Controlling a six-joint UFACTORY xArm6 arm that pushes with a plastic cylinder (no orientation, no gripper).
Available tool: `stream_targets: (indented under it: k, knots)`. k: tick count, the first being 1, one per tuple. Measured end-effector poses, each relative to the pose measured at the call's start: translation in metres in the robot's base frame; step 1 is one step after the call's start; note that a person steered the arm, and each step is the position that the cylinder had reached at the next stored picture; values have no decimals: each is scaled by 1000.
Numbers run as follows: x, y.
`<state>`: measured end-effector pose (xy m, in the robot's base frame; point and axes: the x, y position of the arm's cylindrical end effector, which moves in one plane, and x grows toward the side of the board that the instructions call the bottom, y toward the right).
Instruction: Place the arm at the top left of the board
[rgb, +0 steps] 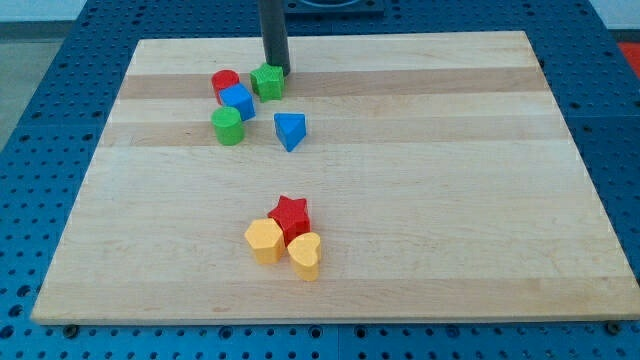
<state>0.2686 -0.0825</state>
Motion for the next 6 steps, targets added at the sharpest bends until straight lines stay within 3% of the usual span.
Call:
stream_targets:
  k: [2,3,4,6]
  knots:
    - [0,-13]
    - [-19,19]
    - [-49,-8]
    - [-42,-171]
